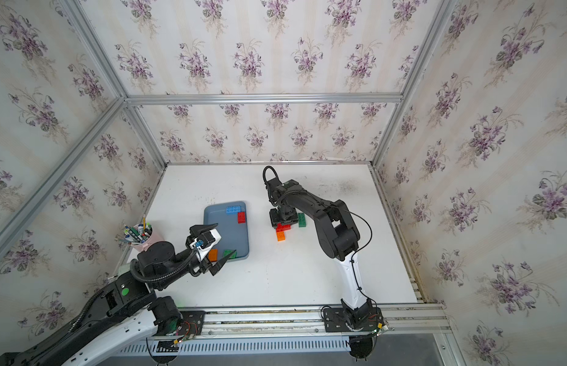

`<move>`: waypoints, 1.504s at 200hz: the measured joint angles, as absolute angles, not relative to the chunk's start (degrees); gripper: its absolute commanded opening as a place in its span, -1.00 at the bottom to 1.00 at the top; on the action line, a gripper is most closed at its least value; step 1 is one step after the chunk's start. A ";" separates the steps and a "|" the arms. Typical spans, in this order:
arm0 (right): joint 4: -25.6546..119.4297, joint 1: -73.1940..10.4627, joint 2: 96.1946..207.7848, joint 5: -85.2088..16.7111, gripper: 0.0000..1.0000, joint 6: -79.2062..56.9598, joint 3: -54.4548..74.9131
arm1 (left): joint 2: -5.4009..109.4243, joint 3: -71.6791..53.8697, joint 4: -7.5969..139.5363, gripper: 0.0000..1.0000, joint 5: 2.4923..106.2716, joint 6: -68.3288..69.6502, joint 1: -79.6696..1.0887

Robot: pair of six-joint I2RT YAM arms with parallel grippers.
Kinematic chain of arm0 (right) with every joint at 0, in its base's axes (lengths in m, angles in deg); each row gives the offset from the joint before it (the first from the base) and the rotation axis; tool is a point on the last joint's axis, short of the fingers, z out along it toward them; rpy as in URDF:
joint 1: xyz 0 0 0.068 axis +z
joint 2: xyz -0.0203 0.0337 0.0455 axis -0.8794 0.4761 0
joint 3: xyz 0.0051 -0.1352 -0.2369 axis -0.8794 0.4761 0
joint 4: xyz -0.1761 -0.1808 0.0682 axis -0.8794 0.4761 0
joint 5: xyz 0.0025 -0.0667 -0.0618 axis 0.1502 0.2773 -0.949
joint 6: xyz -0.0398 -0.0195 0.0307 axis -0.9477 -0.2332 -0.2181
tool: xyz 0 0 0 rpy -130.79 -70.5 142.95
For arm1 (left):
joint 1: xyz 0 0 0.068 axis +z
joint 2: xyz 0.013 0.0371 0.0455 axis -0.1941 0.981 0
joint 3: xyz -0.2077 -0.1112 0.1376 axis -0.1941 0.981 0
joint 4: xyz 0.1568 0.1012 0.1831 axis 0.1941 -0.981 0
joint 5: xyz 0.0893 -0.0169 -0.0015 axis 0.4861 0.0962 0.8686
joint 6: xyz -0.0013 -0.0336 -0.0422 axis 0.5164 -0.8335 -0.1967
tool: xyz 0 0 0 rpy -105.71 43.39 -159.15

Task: Assemble a rectangle with lego
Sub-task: Assemble the lego brick with the lego brick, then pick up the lego brick from the center of the board.

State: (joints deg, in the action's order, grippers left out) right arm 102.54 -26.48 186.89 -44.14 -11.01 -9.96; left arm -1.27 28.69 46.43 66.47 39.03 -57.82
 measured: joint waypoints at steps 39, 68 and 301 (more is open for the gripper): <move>103.30 -26.43 186.89 -45.32 0.67 -11.82 -9.53 | -1.16 28.69 46.43 1.00 66.47 39.03 -57.80; 103.32 -26.50 185.49 -45.34 0.76 -11.99 -10.23 | -1.05 28.69 46.41 1.00 66.47 39.03 -57.80; 88.24 -40.92 175.81 -43.42 0.16 -10.33 5.42 | 29.05 11.69 50.35 1.00 58.91 35.84 -62.22</move>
State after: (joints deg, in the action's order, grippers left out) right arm 88.24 -40.92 175.81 -43.42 -10.33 5.42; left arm 29.05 11.69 50.35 58.91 35.84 -62.22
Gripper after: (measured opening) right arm 0.605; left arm 0.999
